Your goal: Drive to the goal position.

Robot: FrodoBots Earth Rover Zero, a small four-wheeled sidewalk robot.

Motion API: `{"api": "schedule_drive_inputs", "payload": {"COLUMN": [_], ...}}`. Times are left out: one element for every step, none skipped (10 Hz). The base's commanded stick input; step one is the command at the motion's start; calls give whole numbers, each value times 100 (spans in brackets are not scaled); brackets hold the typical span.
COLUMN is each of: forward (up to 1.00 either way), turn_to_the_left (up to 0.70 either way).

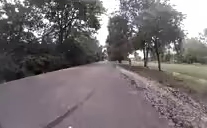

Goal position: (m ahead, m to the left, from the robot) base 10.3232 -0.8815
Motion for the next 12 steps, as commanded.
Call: {"api": "schedule_drive_inputs", "payload": {"forward": [100, 100, 100, 100, 100, 100, 100, 100, 100, 100, 100, 100], "turn_to_the_left": [-10, -11, -12, -14, -17, -18, -20, -18, -16, -12, -6, -3]}}
